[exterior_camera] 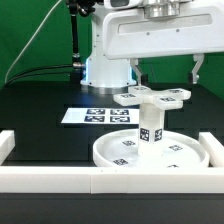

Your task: Assemble round table

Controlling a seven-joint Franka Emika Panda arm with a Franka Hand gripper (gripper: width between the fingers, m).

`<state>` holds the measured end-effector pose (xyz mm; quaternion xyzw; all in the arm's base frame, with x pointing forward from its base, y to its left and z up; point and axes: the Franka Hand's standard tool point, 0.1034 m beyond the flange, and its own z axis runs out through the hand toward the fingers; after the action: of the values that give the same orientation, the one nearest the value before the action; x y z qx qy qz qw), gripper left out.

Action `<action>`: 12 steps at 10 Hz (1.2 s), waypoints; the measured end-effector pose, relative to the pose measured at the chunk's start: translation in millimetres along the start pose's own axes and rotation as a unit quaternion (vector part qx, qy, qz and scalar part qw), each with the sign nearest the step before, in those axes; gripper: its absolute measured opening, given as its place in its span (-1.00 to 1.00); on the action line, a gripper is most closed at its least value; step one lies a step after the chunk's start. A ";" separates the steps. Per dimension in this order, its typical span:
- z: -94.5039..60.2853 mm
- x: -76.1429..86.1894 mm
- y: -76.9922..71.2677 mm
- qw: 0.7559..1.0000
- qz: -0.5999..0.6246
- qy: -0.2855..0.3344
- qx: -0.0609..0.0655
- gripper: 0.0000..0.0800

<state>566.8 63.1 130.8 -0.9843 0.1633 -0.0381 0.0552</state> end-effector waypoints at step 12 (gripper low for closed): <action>1.4 2.6 8.5 0.876 -0.481 -0.027 -0.018 0.62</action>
Offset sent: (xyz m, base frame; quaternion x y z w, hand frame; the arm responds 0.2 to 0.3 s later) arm 0.0000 0.0000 0.0000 0.0000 0.0000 -0.1938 0.9810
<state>566.7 54.4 128.5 -0.9431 -0.3309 -0.0300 0.0165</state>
